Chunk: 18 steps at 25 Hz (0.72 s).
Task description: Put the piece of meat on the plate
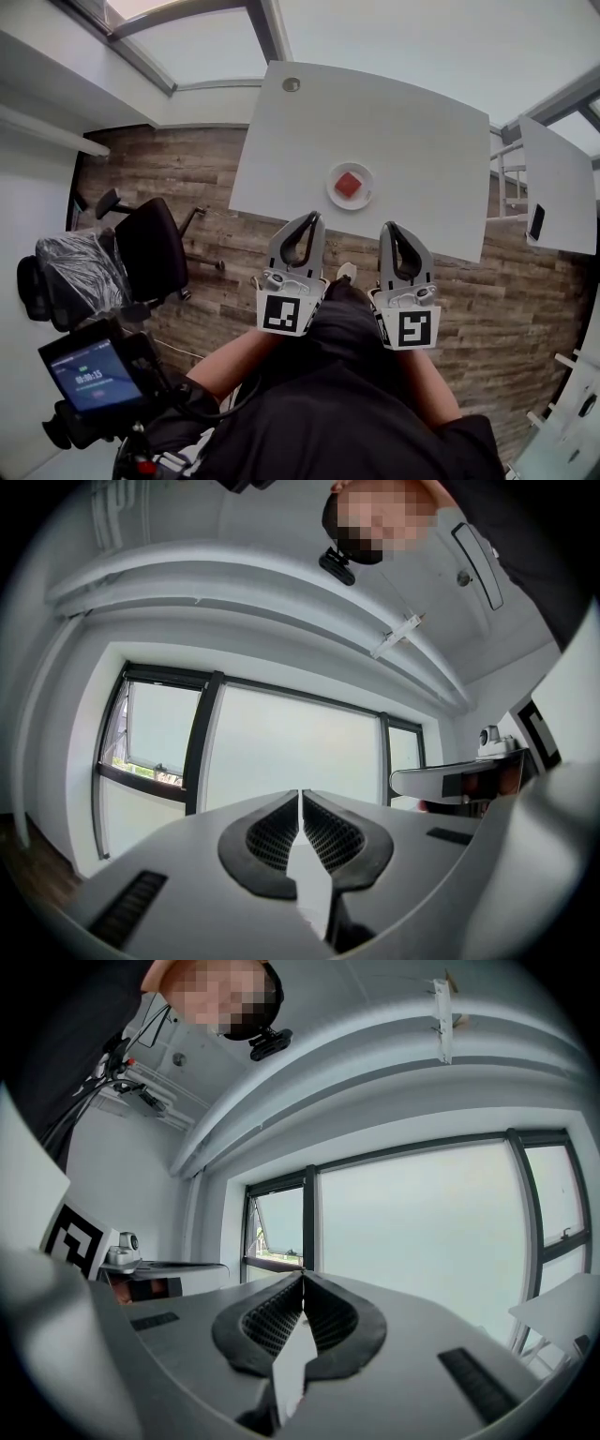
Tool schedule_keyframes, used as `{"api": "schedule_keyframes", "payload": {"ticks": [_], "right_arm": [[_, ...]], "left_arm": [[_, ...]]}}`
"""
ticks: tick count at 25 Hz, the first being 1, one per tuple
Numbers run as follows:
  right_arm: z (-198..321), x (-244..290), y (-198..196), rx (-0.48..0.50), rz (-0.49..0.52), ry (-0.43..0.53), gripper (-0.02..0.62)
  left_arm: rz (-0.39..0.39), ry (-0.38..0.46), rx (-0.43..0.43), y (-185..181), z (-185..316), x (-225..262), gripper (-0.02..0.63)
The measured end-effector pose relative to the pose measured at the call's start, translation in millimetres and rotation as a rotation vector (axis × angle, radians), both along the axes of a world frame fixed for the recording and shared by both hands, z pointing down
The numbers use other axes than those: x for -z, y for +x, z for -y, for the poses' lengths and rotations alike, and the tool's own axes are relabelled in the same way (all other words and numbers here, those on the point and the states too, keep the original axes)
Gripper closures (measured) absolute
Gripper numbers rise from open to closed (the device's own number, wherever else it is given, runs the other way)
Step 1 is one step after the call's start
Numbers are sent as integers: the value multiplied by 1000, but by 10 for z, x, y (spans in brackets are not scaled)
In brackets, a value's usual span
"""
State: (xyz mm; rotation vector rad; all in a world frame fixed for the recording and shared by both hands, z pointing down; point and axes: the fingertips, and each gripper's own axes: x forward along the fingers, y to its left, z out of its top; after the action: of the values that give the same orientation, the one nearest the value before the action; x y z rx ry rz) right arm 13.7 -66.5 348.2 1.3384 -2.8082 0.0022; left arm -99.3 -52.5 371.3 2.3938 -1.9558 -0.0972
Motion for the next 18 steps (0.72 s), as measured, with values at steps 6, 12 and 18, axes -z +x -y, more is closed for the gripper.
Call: {"api": "schedule_keyframes", "payload": {"ticks": [6,12,18], "right_arm": [[3,29,-32,13,7,-2,589],[4,10,-60,28,7,0,589],[40,7,-48,31,-1,11,589]], "left_arm": [[14,17,-17,64,-33,23,591],[-2,-7,-13,64,-14,-29,601],[-6,-9,-4,74,17,-38,601]]}}
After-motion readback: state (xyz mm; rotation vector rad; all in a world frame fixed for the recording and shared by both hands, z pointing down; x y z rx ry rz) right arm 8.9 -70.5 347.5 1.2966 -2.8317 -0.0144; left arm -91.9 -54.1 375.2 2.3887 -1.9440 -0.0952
